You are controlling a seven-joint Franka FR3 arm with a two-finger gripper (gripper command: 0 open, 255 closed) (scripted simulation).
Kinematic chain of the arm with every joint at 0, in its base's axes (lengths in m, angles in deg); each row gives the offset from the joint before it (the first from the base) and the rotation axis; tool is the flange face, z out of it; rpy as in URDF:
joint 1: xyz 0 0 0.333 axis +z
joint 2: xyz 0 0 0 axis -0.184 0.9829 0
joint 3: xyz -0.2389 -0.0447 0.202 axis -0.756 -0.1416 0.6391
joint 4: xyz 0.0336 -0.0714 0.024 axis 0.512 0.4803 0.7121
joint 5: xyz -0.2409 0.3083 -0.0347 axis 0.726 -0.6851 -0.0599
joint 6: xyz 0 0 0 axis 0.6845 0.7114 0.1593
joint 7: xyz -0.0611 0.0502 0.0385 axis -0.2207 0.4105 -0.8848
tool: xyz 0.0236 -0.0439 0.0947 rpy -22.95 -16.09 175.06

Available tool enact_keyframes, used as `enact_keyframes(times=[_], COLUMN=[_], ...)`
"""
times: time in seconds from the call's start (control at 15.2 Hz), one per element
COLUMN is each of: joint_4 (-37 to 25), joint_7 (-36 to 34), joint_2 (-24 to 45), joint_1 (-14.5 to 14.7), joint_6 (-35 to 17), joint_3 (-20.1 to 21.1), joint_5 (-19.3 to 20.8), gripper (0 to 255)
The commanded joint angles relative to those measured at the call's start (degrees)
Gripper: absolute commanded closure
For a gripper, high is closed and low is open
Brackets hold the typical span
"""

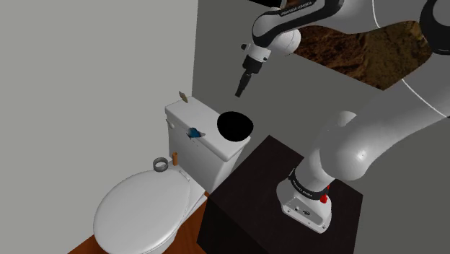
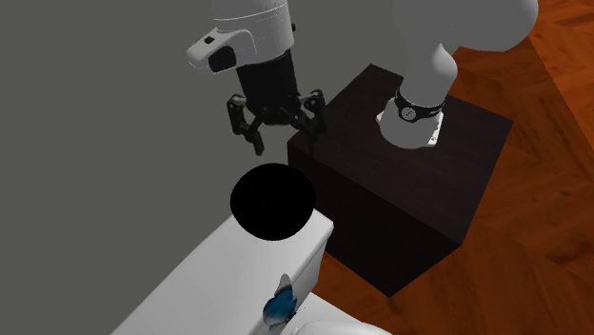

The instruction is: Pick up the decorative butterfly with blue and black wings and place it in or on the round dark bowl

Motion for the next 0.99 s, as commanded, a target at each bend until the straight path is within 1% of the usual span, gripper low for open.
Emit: enact_keyframes(times=[0.0,0.2,0.26,0.4,0.53,0.66,0.79,0.86,0.92], joint_4=[-2.17,-6.89,-8.74,-12.75,-17.08,-21.65,-26.42,-28.86,-31.32], joint_7=[7.91,19.69,23.56,30.70,36.71,41.58,45.29,46.70,47.69], joint_2=[6.00,15.26,18.47,24.81,30.79,36.34,41.37,43.65,45.70], joint_1=[2.23,4.33,4.44,3.67,1.84,-0.42,-3.47,-5.46,-8.20], joint_6=[-2.49,-3.03,-2.63,-1.22,0.65,2.66,4.44,5.12,5.45], joint_3=[-3.20,-6.05,-6.38,-6.06,-4.65,-2.73,0.13,2.14,5.05], joint_5=[-5.41,-15.32,-18.80,-25.34,-30.84,-35.24,-38.35,-39.32,-39.63], gripper=[0,0,0,0,0,0,0,0,0])
